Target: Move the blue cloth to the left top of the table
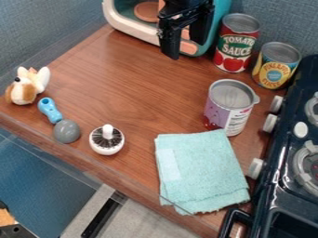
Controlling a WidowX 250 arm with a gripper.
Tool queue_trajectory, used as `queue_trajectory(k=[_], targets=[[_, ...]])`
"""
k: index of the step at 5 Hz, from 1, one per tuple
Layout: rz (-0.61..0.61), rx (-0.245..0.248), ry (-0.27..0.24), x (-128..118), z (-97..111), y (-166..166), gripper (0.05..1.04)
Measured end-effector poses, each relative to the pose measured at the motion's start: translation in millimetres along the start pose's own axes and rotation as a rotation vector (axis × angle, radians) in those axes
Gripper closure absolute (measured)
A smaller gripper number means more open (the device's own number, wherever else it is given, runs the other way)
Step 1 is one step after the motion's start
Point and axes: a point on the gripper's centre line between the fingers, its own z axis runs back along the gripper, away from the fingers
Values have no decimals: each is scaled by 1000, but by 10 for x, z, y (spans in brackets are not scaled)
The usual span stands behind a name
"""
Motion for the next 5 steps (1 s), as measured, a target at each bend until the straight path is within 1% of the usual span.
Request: queue_trajectory(k=[1, 2, 3, 4, 5], targets=[[4, 40, 10, -11, -151, 42, 84], [29, 51, 1, -87, -142, 179, 84], [46, 21, -24, -261, 12, 377, 84], [39, -30, -7, -640, -15, 555, 84], [-11, -18, 22, -1073, -167, 680, 84]])
